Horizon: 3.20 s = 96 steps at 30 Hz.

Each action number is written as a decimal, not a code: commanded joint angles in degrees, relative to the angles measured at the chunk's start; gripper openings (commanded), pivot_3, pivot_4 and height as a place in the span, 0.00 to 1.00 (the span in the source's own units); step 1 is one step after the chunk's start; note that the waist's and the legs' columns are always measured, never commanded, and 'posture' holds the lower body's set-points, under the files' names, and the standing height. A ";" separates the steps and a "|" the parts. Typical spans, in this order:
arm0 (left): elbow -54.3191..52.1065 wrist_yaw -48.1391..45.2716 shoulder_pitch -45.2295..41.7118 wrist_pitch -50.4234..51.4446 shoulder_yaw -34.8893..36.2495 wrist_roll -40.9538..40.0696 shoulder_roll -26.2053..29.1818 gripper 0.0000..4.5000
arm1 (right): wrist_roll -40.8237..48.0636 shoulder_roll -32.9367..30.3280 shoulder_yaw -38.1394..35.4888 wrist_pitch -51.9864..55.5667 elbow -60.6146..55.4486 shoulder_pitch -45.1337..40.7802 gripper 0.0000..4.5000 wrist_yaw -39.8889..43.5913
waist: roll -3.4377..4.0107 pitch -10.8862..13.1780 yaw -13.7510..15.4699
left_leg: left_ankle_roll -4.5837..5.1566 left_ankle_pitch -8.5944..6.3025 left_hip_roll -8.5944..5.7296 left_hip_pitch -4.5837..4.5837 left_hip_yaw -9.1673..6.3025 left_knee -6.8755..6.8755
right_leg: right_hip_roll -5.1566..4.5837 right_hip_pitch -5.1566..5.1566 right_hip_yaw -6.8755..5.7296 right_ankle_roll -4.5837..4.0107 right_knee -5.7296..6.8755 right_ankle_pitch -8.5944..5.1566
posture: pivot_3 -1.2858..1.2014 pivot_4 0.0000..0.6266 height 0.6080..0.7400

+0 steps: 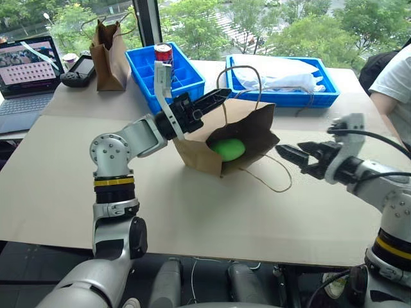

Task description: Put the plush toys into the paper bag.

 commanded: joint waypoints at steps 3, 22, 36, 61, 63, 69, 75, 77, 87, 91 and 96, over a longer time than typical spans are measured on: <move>-1.51 -0.57 -0.32 -1.31 0.45 -0.42 -0.20 0.00 | 4.63 3.92 -3.73 2.77 0.60 3.93 0.99 -0.88 | 0.00 0.00 -0.21 | 0.00 0.00 0.00 0.00 0.00 0.00 | 0.01 0.00 0.00 0.00 0.01 0.00 | 0.52 0.24 0.75; -0.89 -1.17 -0.97 -1.94 0.95 0.48 1.85 0.00 | 47.39 9.52 -6.35 -10.83 -2.54 -1.22 0.00 -12.46 | 0.03 0.01 -1.14 | 0.03 0.03 0.01 -0.01 -0.03 0.00 | 0.02 0.03 -0.04 0.00 0.01 0.00 | 0.52 0.24 0.75; 0.17 -4.12 -1.51 -3.81 0.00 4.63 4.01 0.00 | 62.14 -1.12 10.76 -24.09 -5.99 -6.43 0.00 -29.95 | 0.03 0.02 -1.05 | 0.04 0.03 0.01 -0.14 -0.02 0.00 | 0.01 -0.03 -0.02 -0.01 -0.06 0.00 | 0.52 0.24 0.75; 5.16 -26.46 -2.56 -1.66 3.10 7.65 25.46 1.00 | 69.45 -21.03 1.71 -28.87 -3.20 5.65 1.00 -22.26 | 0.03 0.02 -1.02 | 0.07 0.05 0.04 -0.14 0.00 -0.02 | 0.02 -0.04 -0.03 -0.02 -0.08 -0.01 | 0.52 0.24 0.75; 6.77 -29.90 -2.20 -2.70 3.77 8.04 27.39 1.00 | 66.66 -23.20 -0.01 -27.39 -3.49 8.28 1.00 -19.59 | 0.03 0.02 -0.83 | 0.07 0.05 0.04 -0.14 0.00 -0.02 | 0.02 -0.02 -0.03 -0.02 -0.10 -0.01 | 0.52 0.24 0.75; 2.61 -48.32 9.63 -17.75 -4.82 21.20 35.70 1.00 | 49.88 -28.79 4.81 -24.29 -12.24 15.50 0.88 -8.16 | 0.05 0.02 -1.19 | 0.08 0.04 0.08 -0.06 0.06 -0.16 | 0.03 -0.03 0.00 -0.11 -0.12 -0.05 | 0.52 0.24 0.75; 3.05 -56.13 14.57 -28.53 -8.91 28.50 35.40 1.00 | 26.39 -26.47 23.23 -28.88 -18.40 12.02 0.46 -2.65 | -0.02 0.06 -0.92 | 0.16 0.11 0.15 -0.01 0.06 -0.17 | 0.06 -0.05 -0.04 -0.25 -0.12 -0.02 | 0.52 0.24 0.75; 2.44 -56.27 14.95 -29.50 -9.76 29.23 33.88 1.00 | 17.58 -21.69 31.18 -31.62 -18.14 8.50 0.31 -3.31 | -0.03 0.05 -0.89 | 0.16 0.11 0.13 -0.04 0.06 -0.17 | 0.04 -0.06 -0.03 -0.24 -0.14 -0.02 | 0.52 0.24 0.75; 4.01 -51.84 12.67 -31.91 -12.09 33.36 27.17 1.00 | -6.49 -5.81 44.96 -40.87 -8.40 0.06 0.00 -2.93 | -0.06 0.06 -0.77 | 0.17 0.12 0.10 -0.11 0.01 -0.16 | 0.04 -0.11 -0.08 -0.22 -0.06 -0.03 | 0.52 0.24 0.75; 1.18 -52.16 13.24 -29.93 -12.26 32.15 25.89 1.00 | -10.66 -1.25 45.00 -43.25 -4.84 -1.52 0.00 -2.17 | -0.06 0.06 -0.86 | 0.17 0.12 0.11 -0.10 0.00 -0.16 | 0.05 -0.12 -0.10 -0.22 0.00 -0.03 | 0.52 0.24 0.75; -3.54 -53.59 14.73 -26.72 -13.11 30.04 25.49 1.00 | -14.71 4.39 45.36 -45.89 -0.67 -3.65 0.00 -1.65 | -0.05 0.06 -1.10 | 0.17 0.12 0.12 -0.05 -0.02 -0.16 | 0.06 -0.10 -0.11 -0.23 0.06 -0.02 | 0.52 0.24 0.75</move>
